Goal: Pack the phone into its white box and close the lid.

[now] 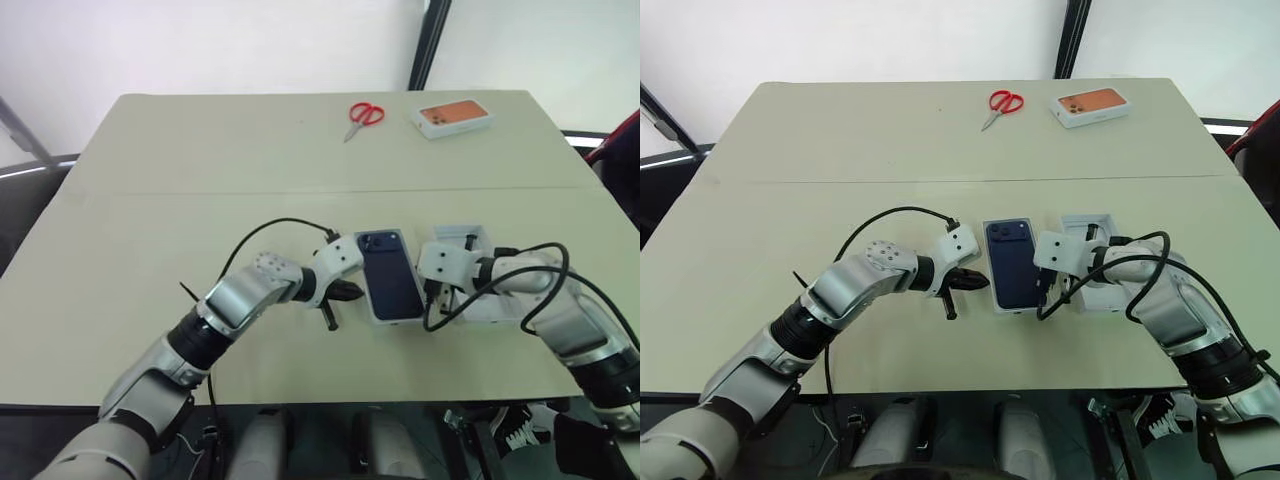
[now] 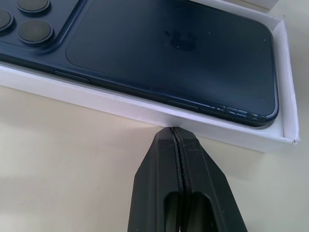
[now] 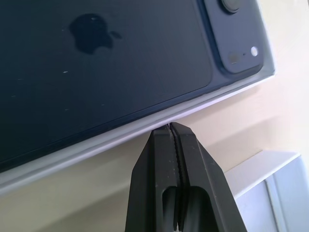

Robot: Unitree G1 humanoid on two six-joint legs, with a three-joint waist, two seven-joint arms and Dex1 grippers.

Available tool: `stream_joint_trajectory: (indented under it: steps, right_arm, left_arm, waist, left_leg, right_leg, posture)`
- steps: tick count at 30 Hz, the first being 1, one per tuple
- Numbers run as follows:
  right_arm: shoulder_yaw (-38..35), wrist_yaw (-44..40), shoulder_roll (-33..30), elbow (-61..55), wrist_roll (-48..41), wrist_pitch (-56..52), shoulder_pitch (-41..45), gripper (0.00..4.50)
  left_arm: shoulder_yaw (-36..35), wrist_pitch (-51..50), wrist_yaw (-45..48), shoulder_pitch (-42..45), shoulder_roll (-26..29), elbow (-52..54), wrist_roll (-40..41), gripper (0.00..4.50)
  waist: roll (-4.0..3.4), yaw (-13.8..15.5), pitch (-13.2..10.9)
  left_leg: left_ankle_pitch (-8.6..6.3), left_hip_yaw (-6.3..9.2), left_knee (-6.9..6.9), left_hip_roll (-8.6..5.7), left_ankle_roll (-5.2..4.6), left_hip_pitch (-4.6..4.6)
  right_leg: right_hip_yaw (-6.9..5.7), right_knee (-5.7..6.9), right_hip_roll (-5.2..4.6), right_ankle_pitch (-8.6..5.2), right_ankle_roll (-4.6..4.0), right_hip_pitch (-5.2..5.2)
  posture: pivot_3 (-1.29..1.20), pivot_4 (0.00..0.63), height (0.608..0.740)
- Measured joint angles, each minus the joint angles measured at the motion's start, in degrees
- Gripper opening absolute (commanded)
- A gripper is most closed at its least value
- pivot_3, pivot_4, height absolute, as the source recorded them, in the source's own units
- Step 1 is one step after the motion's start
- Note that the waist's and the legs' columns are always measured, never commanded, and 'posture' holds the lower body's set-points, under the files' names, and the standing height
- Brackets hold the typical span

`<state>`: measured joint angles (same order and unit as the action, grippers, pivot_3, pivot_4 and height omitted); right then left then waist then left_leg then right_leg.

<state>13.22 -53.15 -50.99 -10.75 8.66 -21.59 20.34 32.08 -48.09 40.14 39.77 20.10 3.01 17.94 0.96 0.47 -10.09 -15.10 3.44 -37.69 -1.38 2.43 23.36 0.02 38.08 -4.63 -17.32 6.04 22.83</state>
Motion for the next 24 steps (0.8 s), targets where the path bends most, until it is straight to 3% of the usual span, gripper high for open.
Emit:
stream_joint_trajectory:
  steps: [11,23,24]
  right_arm:
    - [-3.05,-2.31,-1.95,-3.15,-0.56,-1.4,-2.76,0.0]
    - [-3.57,-4.28,-2.48,-3.83,-1.37,-2.12,-3.25,0.0]
    - [-4.21,-4.8,-2.66,-4.1,-2.31,-2.97,-3.23,0.26]
  left_arm:
    - [-1.61,0.11,0.97,1.08,-3.85,-4.16,-3.09,0.03]
    - [-4.3,0.02,0.79,0.95,-4.31,-4.77,-4.8,0.03]
    - [-4.58,-0.04,0.68,0.86,-4.29,-4.77,-4.84,0.0]
  waist:
    - [-0.01,0.16,0.0]
    - [-0.01,0.09,0.0]
    - [-0.01,0.09,0.0]
  left_leg:
    - [-0.08,0.03,-0.21,0.0,-0.13,0.0]
    - [-0.07,0.03,-0.21,0.02,-0.12,0.0]
    - [-0.07,0.03,-0.21,0.03,-0.12,0.0]
  right_leg:
    - [-0.04,0.0,0.0,-0.01,0.01,-0.12]
    - [-0.04,0.02,0.01,0.0,0.01,-0.1]
    - [-0.04,0.02,0.01,0.0,0.01,-0.1]
  posture:
    - [0.0,0.15,0.74]
    - [0.0,0.15,0.74]
    - [0.0,0.15,0.74]
